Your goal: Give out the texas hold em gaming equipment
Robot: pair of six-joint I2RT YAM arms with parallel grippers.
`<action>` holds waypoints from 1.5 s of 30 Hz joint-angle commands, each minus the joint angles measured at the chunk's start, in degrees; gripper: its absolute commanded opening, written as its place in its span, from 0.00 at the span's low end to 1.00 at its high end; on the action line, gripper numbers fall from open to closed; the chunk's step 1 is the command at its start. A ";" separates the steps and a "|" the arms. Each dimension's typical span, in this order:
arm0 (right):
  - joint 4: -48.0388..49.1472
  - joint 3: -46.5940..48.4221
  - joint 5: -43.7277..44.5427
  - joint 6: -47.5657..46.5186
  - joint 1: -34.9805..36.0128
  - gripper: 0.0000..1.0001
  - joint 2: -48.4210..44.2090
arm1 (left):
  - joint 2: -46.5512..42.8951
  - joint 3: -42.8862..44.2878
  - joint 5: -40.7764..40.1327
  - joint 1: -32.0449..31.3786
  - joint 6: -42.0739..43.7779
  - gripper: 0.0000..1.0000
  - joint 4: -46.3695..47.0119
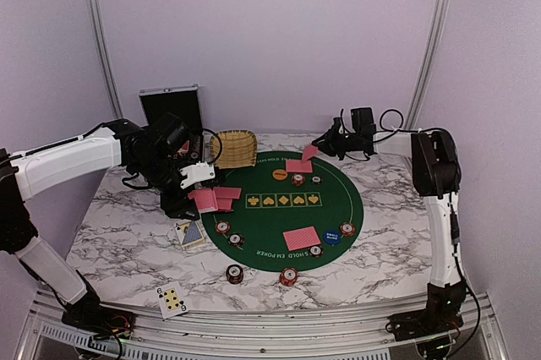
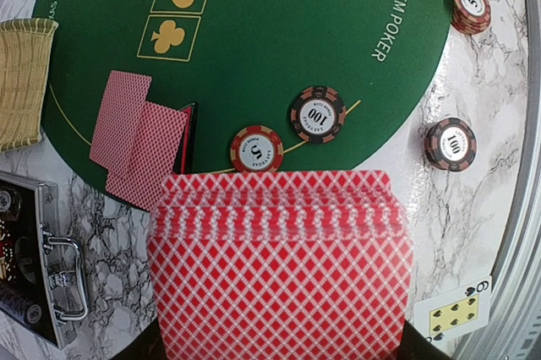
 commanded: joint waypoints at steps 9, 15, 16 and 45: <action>-4.12 4.35 2.90 -2.86 0.23 0.23 4.82 | -2.31 0.87 0.90 0.03 0.26 0.08 -1.50; -10.15 4.77 6.51 -7.98 0.23 0.33 2.71 | -2.38 1.13 1.20 0.03 0.13 0.08 -1.56; -11.26 4.80 7.46 -8.95 0.23 0.39 2.00 | -2.40 1.15 1.10 0.03 0.19 0.08 -1.63; -7.22 -27.08 12.27 -11.78 17.59 0.99 -34.36 | -2.46 0.96 2.21 0.03 -0.34 0.08 -1.48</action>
